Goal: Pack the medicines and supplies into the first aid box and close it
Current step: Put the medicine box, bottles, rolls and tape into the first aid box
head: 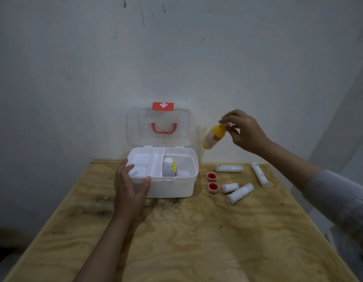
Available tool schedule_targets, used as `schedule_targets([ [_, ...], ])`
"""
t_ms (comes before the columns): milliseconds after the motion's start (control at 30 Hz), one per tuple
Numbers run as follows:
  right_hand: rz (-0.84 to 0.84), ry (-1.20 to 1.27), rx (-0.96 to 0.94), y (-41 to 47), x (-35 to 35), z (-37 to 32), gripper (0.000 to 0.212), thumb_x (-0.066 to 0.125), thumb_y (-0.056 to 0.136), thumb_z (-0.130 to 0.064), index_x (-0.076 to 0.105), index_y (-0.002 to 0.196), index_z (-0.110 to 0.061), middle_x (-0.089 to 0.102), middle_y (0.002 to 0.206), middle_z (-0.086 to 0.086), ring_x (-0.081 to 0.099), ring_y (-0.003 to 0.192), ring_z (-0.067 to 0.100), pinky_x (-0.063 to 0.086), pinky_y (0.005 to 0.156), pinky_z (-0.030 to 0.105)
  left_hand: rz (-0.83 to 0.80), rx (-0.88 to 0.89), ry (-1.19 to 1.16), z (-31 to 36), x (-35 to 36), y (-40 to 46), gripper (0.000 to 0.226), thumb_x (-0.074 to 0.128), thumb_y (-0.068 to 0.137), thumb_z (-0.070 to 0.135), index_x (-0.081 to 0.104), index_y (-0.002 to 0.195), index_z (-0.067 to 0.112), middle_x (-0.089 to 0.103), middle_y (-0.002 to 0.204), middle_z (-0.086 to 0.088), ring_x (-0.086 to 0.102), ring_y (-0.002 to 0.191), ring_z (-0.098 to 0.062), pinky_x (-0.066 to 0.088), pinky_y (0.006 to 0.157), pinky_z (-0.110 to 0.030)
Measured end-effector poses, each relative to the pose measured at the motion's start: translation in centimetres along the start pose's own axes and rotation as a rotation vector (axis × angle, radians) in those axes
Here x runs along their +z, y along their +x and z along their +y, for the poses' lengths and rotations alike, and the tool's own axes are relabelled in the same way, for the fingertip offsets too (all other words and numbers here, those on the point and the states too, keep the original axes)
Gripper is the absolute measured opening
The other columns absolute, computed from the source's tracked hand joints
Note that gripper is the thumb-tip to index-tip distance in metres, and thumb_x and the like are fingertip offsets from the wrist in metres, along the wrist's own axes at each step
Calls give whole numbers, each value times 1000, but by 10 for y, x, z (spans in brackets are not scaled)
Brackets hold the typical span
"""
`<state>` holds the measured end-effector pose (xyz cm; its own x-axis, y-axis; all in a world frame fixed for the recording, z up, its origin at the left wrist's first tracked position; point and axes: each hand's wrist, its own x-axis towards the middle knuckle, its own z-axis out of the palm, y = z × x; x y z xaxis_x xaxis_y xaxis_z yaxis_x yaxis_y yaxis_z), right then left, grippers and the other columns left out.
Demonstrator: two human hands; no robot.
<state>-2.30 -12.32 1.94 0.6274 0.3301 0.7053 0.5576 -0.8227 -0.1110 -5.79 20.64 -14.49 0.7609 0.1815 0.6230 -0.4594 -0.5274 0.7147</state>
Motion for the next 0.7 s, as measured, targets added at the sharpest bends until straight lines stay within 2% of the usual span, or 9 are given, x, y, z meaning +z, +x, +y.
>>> schedule_targets([
  [233,-8,253,89,5,14,-47,18,66,82,-2,70,98,-7,70,98,12,67,86,22,56,76,29,-7,-4,17,-1,-1,0,58,53,79,52,33,127,26,29,150,-2,27,129,-4,41,103,-52],
  [300,-45,290,141,5,21,-54,17,67,82,-6,69,99,-8,71,98,10,68,84,20,57,77,31,-9,-4,20,0,-1,0,58,54,79,51,33,126,25,30,149,-2,27,129,-5,41,102,-53],
  [367,-106,306,179,4,28,-61,19,69,81,-9,69,99,-7,72,99,8,68,83,18,58,76,31,-10,-7,23,-1,-1,0,57,59,81,46,33,127,25,29,149,-1,30,132,-13,43,101,-54],
  [467,-233,318,170,-1,38,-72,21,70,80,-9,70,100,-6,72,100,7,66,82,11,55,74,13,-15,-9,34,-2,0,1,57,63,82,38,31,128,27,28,150,0,32,133,-22,46,98,-53],
  [567,-354,333,150,-10,48,-80,22,71,79,-9,70,101,-5,73,101,7,64,83,9,51,75,6,-11,-5,36,-1,0,1,59,60,80,43,31,128,27,28,150,-1,33,133,-24,46,97,-47],
  [700,-433,347,153,-25,61,-85,21,69,81,-8,70,102,-5,73,105,9,68,92,17,53,81,16,-14,1,35,-1,-1,1,61,53,78,53,31,128,27,29,150,-1,33,133,-24,44,97,-40],
])
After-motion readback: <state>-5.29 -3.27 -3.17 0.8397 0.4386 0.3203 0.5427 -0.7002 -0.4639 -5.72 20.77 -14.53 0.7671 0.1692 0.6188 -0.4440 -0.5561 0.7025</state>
